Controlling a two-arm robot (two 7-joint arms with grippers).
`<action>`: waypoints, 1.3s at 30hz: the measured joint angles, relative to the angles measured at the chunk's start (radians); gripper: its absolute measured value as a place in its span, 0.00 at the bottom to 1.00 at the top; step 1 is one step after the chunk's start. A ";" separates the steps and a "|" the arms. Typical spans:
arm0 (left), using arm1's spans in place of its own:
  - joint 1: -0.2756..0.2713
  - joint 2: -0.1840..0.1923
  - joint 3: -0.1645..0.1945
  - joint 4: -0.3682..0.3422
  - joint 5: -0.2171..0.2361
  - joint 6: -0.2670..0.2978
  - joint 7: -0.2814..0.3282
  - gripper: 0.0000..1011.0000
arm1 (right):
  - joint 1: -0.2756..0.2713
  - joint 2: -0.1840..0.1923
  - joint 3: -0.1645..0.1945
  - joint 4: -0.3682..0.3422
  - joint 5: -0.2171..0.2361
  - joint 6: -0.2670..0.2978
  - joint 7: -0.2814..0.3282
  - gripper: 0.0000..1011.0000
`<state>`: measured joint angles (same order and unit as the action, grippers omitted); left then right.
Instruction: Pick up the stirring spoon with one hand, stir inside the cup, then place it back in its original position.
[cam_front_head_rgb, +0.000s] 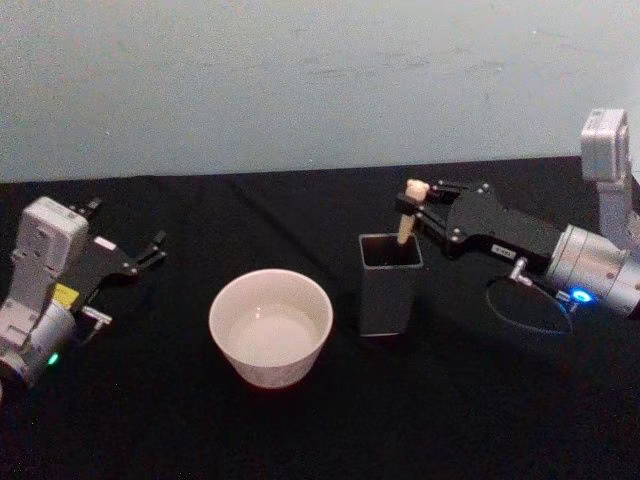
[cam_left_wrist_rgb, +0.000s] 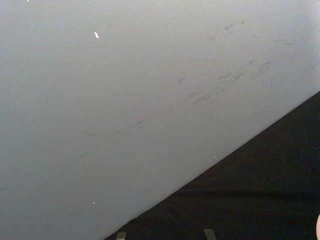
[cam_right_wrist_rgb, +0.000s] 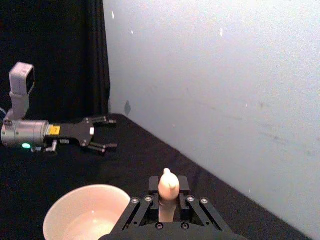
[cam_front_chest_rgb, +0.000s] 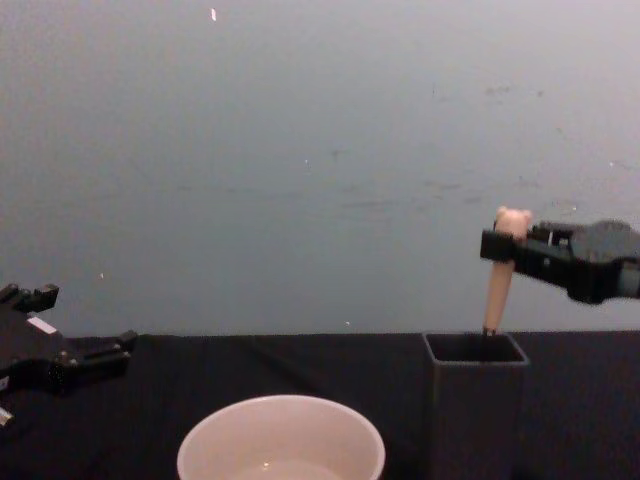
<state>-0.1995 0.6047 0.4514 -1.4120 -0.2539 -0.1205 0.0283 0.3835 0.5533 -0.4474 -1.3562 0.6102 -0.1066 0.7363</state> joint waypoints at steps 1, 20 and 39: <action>0.000 0.000 0.000 0.000 0.000 0.000 0.000 0.99 | -0.004 0.004 0.005 -0.016 0.003 0.001 -0.005 0.21; 0.000 0.000 0.000 0.000 0.000 0.000 0.000 0.99 | -0.030 0.039 0.064 -0.150 0.041 -0.034 -0.019 0.21; 0.000 0.000 0.000 0.000 0.000 0.000 0.000 0.99 | 0.062 -0.026 -0.022 -0.125 -0.020 -0.061 0.020 0.21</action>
<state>-0.1995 0.6047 0.4514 -1.4120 -0.2539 -0.1205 0.0283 0.4453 0.5274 -0.4693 -1.4807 0.5900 -0.1680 0.7565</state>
